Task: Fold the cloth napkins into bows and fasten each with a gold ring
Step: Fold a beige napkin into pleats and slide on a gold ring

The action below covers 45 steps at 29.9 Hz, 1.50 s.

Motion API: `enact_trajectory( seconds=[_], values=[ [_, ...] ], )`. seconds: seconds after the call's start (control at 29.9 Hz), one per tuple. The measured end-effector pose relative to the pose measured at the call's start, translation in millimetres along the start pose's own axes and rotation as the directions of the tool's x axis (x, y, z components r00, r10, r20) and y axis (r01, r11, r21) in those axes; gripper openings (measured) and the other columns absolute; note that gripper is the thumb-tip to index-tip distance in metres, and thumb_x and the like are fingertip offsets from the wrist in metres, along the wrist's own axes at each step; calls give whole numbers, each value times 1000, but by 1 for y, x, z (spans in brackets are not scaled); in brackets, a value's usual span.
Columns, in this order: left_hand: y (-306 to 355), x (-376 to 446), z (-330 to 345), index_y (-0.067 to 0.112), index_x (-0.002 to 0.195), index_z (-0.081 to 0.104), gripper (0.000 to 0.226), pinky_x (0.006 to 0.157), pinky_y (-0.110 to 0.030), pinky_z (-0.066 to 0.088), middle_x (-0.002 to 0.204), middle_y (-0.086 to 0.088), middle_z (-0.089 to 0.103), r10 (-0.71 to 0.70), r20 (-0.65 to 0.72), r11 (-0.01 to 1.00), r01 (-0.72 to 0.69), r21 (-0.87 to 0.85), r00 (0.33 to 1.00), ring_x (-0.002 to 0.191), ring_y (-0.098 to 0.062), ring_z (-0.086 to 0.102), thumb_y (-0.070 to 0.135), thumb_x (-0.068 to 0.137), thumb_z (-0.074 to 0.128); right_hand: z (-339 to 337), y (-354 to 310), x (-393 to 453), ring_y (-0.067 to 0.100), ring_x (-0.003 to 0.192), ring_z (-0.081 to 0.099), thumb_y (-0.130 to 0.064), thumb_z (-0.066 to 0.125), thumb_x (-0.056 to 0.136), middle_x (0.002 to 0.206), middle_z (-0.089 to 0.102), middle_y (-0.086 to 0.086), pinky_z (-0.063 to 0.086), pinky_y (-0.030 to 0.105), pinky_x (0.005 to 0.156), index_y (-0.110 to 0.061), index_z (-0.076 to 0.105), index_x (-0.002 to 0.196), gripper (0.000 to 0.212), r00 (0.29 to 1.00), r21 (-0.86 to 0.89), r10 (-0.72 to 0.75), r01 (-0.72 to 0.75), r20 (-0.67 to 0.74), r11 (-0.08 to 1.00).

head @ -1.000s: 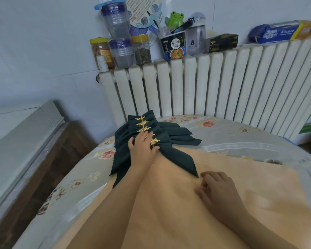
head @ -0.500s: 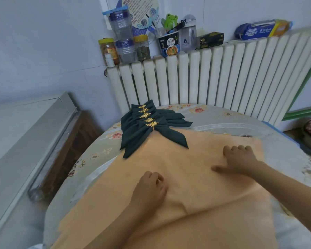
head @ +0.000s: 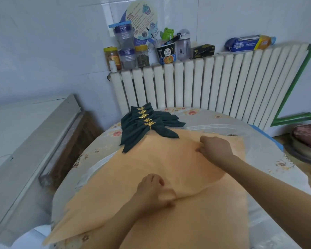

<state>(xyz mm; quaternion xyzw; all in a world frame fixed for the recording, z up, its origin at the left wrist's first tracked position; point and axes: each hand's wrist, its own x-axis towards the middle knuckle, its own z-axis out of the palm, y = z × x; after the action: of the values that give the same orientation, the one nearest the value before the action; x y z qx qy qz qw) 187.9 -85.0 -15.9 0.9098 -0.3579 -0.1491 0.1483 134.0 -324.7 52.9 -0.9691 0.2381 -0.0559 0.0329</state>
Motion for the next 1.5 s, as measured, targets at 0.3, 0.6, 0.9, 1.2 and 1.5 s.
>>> enact_trajectory(
  seconds=[0.3, 0.6, 0.9, 1.2, 1.5],
  values=[
    [-3, -13, -8, 35, 65, 49, 25, 84, -12, 30, 107, 11, 45, 54, 1, 992, -54, -112, 999, 108, -6, 48, 35, 82, 67, -29, 1, -17, 23, 105, 58, -35, 56, 91, 120, 60, 3, 46, 30, 76, -29, 39, 137, 50, 994, -122, -54, 66, 93, 990],
    [2, -44, -10, 15, 83, 72, 18, 74, -8, 30, 121, 8, 50, 92, 87, 993, -85, -77, 992, 99, -1, 45, 33, 79, 73, -10, 23, -71, 21, 107, 57, -41, 57, 89, 118, 59, 1, 45, 29, 77, -24, 44, 133, 49, 973, -173, -24, 65, 230, 983],
    [56, -105, -7, 8, 89, 74, 25, 82, -28, 42, 115, -5, 62, 107, 187, 994, -110, 9, 976, 104, -15, 56, 31, 80, 74, -6, 50, -152, 23, 103, 60, -48, 59, 86, 115, 61, 4, 46, 31, 78, -22, 43, 130, 54, 984, -160, 41, -13, 176, 987],
    [79, -150, 19, 9, 84, 75, 27, 90, -33, 46, 106, -5, 64, 147, 179, 989, -142, -39, 973, 101, -15, 56, 34, 75, 77, 13, 67, -208, 21, 111, 58, -49, 57, 87, 138, 46, 4, 46, 31, 82, -32, 18, 146, 73, 995, -109, -10, 21, 101, 994],
    [55, -133, 20, 18, 114, 64, 41, 96, -33, 40, 120, 0, 53, -27, 77, 999, 31, -43, 997, 113, -19, 47, 49, 88, 56, 30, 57, -217, 21, 138, 21, -45, 42, 94, 150, 29, -3, 11, 39, 113, -39, 47, 133, 40, 994, -176, -95, 104, 58, 979]
  ],
)
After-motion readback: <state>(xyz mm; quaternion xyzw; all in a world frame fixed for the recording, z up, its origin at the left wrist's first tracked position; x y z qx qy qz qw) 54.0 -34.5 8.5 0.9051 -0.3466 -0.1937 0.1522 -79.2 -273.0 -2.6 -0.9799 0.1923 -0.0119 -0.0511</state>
